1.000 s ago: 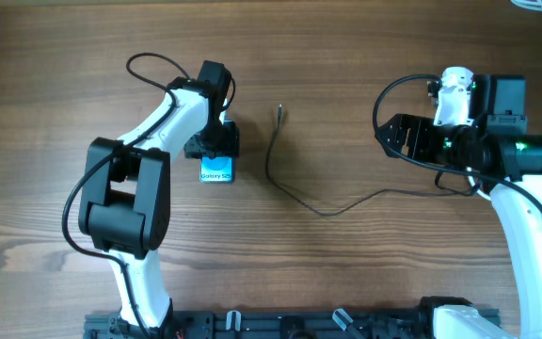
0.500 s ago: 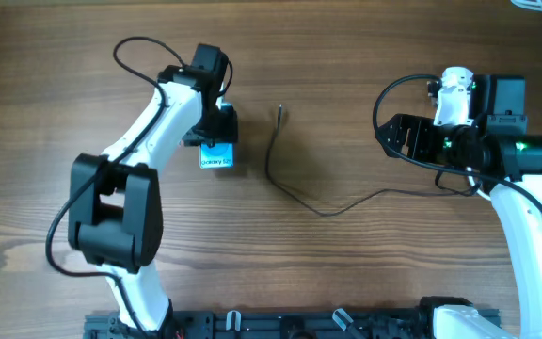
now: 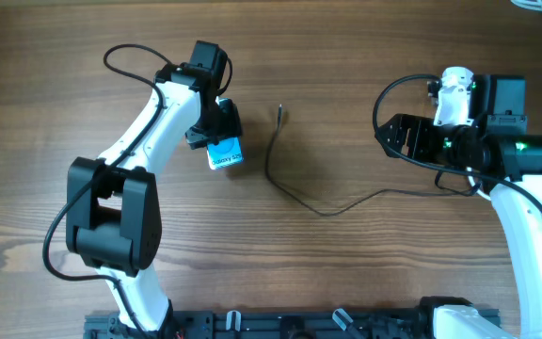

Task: Plug charger to phone and switch on socket
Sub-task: 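Lift the phone with the left gripper and raise it upright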

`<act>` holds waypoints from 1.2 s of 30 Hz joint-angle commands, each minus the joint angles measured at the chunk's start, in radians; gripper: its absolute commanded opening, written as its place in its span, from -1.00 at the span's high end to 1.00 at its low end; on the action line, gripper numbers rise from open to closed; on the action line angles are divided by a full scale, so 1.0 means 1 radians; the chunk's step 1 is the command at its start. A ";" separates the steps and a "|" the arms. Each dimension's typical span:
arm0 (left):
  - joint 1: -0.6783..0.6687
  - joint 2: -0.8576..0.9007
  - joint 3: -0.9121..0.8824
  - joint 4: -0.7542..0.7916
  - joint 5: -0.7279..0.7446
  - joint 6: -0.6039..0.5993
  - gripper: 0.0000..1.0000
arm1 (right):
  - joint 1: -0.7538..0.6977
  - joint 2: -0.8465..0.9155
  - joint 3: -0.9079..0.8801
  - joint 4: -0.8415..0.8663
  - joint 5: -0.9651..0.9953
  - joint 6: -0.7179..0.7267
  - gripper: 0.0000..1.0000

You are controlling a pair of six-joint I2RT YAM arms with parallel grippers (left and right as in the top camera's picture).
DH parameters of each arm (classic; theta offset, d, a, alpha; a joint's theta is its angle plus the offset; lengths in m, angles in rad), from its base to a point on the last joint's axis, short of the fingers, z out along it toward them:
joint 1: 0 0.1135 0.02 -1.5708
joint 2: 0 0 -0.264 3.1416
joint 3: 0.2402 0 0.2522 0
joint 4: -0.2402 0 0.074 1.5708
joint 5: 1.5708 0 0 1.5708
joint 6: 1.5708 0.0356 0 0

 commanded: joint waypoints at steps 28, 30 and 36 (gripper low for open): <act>0.280 -0.041 0.022 -0.123 1.228 -0.565 0.92 | 0.002 0.008 0.023 -0.002 0.014 0.008 -0.99; 0.280 -0.041 0.022 -0.174 1.255 -0.565 0.92 | 0.002 0.008 0.023 -0.002 0.014 0.008 -0.99; 0.281 -0.041 0.022 -0.233 1.254 -0.587 0.92 | 0.002 0.008 0.023 -0.001 0.014 0.008 -0.99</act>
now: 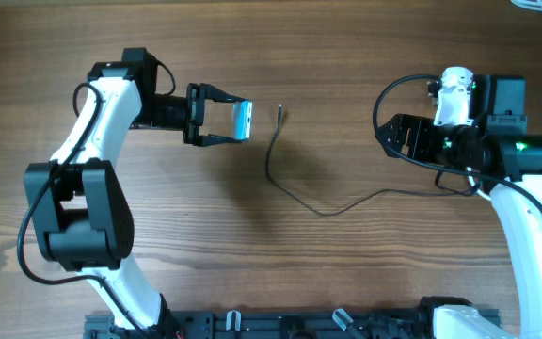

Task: Plug charger to phone and switch on socket
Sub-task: 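Lift the phone with the left gripper and raise it upright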

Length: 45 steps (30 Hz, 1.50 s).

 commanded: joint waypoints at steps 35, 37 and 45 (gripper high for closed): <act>0.006 -0.041 0.021 -0.056 0.034 -0.035 0.92 | 0.002 0.009 0.023 0.005 0.010 0.008 -0.99; 0.006 -0.041 0.021 -0.056 0.021 -0.035 0.92 | 0.002 0.011 0.023 0.005 0.010 0.008 -0.99; 0.006 -0.041 0.021 -0.055 -0.024 -0.035 0.92 | 0.002 0.032 0.022 0.008 0.010 0.026 -0.99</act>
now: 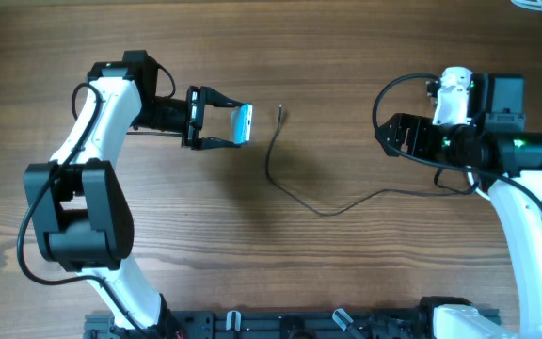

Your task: Plug charger to phone and switch on socket

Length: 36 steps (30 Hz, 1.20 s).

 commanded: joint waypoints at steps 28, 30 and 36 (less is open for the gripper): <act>0.006 -0.039 0.020 -0.003 -0.053 -0.014 0.92 | 0.002 0.014 0.022 0.010 0.002 0.016 -0.99; 0.006 -0.039 0.020 -0.003 -0.053 -0.014 0.92 | 0.002 0.014 0.022 0.010 0.002 0.016 -0.99; 0.006 -0.039 0.020 -0.003 -0.054 -0.013 0.92 | 0.002 0.014 0.022 0.019 -0.032 0.045 -0.99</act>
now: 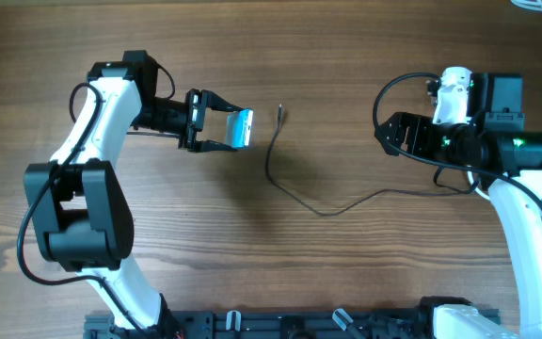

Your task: Plug charger to phone and switch on socket

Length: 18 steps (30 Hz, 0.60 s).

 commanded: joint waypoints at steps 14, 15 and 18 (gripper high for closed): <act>-0.034 -0.059 0.032 0.077 -0.293 -0.130 0.92 | 0.186 0.026 0.022 0.213 -0.218 0.200 -0.80; -0.046 -0.066 0.037 0.081 -0.317 -0.142 0.92 | 0.208 0.029 0.022 0.229 -0.218 0.213 -0.79; -0.090 -0.080 0.039 0.107 -0.358 -0.179 0.92 | 0.290 0.066 0.022 0.278 -0.190 0.261 -0.74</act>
